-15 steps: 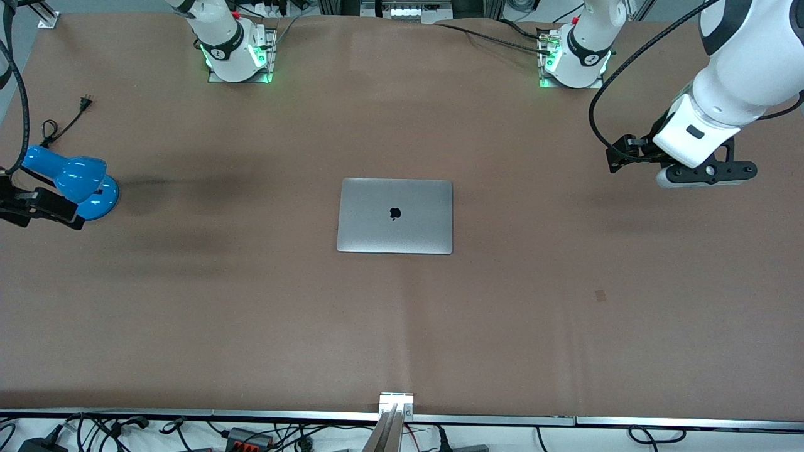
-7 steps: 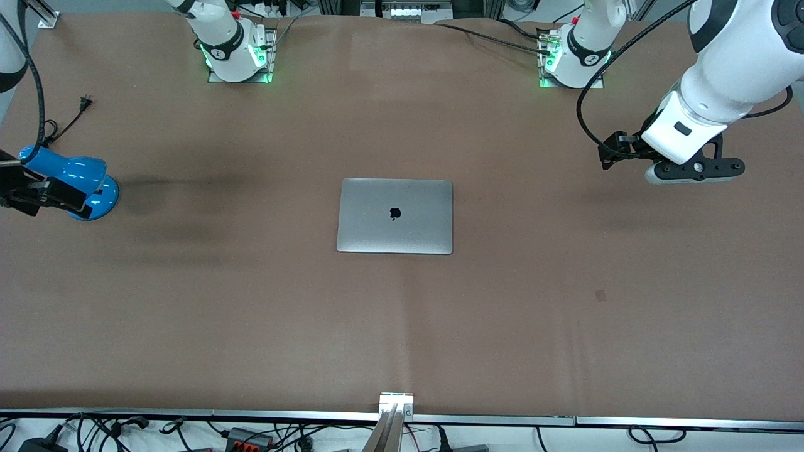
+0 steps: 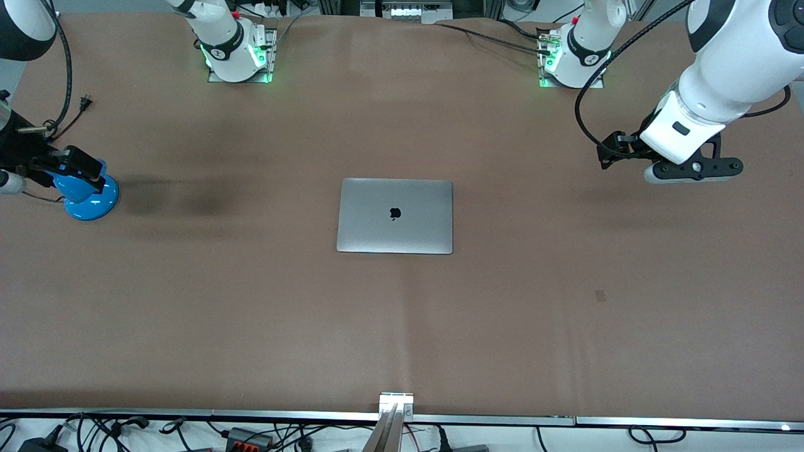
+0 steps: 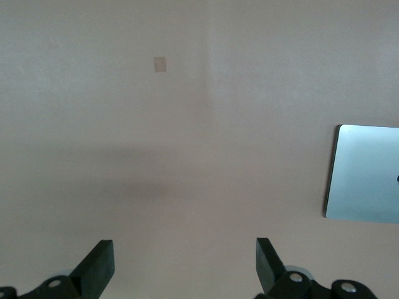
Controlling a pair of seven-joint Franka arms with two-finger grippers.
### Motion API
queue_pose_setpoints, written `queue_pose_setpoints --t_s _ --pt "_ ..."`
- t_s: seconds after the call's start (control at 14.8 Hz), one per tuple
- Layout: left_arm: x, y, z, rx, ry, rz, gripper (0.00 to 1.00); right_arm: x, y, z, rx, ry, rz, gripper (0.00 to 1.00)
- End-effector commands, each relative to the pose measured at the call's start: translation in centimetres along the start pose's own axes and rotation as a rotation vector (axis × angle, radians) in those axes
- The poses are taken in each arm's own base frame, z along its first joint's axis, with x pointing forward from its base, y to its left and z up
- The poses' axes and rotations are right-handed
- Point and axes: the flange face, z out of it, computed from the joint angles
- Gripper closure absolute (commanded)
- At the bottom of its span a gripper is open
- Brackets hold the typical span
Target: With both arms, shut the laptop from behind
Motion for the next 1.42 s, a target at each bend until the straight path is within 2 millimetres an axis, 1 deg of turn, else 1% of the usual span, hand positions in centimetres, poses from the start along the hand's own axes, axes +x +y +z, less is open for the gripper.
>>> queue_pose_setpoints --t_s 0.0,0.14,0.2,0.34,0.41,0.61,0.68,0.81,1.35 --pt "-0.9 0.5 -0.4 0.005 0.008 -0.003 0.00 -0.7 -0.1 -0.2 -0.011 -0.007 -0.018 0.00" --pt "-1.0 0.7 -0.4 0.006 0.009 0.003 0.00 -0.7 -0.2 -0.1 -0.005 -0.013 -0.011 0.00" --pt "-0.9 0.4 -0.5 0.006 0.010 0.005 0.00 -0.7 -0.1 0.0 -0.007 -0.016 -0.013 0.00" --pt "-0.4 -1.4 -0.7 0.003 0.013 -0.021 0.00 -1.0 -0.2 0.1 -0.006 -0.037 -0.018 0.00" --pt "-0.2 -2.0 -0.5 0.001 0.009 -0.013 0.00 -1.2 -0.2 0.1 -0.004 -0.048 -0.022 0.00" --pt "0.3 -2.2 -1.0 -0.006 0.020 0.073 0.00 -1.5 -0.2 0.1 -0.005 -0.069 -0.025 0.00" --pt "0.8 -2.8 -0.8 -0.007 0.018 0.075 0.00 -1.8 -0.1 -0.5 -0.003 -0.063 -0.022 0.00" --pt "1.0 -3.7 -0.8 -0.010 0.017 0.078 0.00 -2.0 -0.1 -0.8 -0.002 -0.068 -0.012 0.00" --pt "0.5 -3.9 -0.6 -0.004 -0.019 0.062 0.00 -2.2 -0.1 -1.1 0.003 -0.063 -0.008 0.00"
